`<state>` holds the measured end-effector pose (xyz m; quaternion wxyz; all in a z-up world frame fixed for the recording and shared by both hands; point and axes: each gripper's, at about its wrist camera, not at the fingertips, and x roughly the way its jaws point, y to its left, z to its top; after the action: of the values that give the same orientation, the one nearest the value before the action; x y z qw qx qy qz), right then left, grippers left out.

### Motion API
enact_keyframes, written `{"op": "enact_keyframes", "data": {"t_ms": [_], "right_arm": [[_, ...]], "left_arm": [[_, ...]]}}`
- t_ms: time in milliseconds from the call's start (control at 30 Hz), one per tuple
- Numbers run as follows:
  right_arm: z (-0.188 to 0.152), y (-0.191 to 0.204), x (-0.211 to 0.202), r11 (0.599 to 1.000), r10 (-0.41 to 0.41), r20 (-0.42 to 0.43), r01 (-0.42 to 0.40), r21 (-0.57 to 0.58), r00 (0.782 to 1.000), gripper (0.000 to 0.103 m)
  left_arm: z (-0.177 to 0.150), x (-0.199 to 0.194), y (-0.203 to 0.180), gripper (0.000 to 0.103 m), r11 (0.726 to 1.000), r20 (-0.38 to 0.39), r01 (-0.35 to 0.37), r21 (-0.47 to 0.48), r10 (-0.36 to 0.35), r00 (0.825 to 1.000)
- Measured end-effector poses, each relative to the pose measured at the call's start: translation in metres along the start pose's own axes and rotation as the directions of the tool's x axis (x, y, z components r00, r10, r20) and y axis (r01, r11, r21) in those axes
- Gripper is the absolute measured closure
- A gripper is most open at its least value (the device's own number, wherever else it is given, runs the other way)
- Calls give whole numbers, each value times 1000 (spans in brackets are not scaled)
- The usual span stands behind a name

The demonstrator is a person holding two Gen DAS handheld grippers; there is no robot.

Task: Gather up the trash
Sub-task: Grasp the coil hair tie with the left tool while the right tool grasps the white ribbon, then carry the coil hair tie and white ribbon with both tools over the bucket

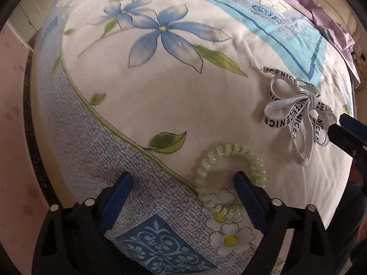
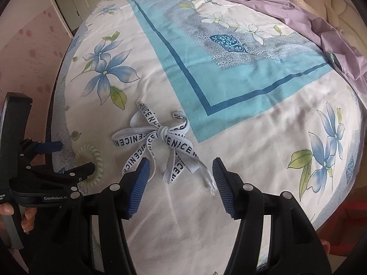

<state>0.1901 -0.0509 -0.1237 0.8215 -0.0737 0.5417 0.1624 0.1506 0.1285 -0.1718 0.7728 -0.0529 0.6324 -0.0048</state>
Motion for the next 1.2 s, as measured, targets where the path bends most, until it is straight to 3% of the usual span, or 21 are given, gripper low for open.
{"op": "enact_keyframes", "data": {"t_ms": [100,167,267,400,433,500,533,767,1200], "right_arm": [[2,-2,6,1000,1,-7,-1,3,1000,46],[2,-3,8,1000,1,-8,-1,4,1000,46],[4,-4,14,1000,3,-13,-3,4,1000,46],[9,-5,24,1000,11,-19,-11,0,1000,48],[10,-4,26,1000,16,-21,-16,-3,1000,53],[12,-2,34,999,46,-49,-47,-16,998,91],[11,-1,37,998,61,-65,-63,-22,996,97],[5,-4,14,998,58,-28,-58,-32,998,98],[-28,-36,-73,1000,4,78,-5,11,997,98]], "left_arm": [[1,-5,-9,40,1000,12,11,26,-12,1000],[1,-10,-17,67,998,23,15,54,-16,1000],[2,-16,-25,90,996,32,31,81,-34,999],[4,-22,-32,92,995,38,33,92,-37,999],[4,-23,-33,92,995,39,34,95,-38,999],[5,-27,-38,92,994,41,34,100,-38,998],[4,-28,-42,92,994,41,34,102,-38,998],[3,-45,-57,93,992,71,13,127,-22,997],[-22,-98,-108,93,974,131,-1,226,-30,991]]}}
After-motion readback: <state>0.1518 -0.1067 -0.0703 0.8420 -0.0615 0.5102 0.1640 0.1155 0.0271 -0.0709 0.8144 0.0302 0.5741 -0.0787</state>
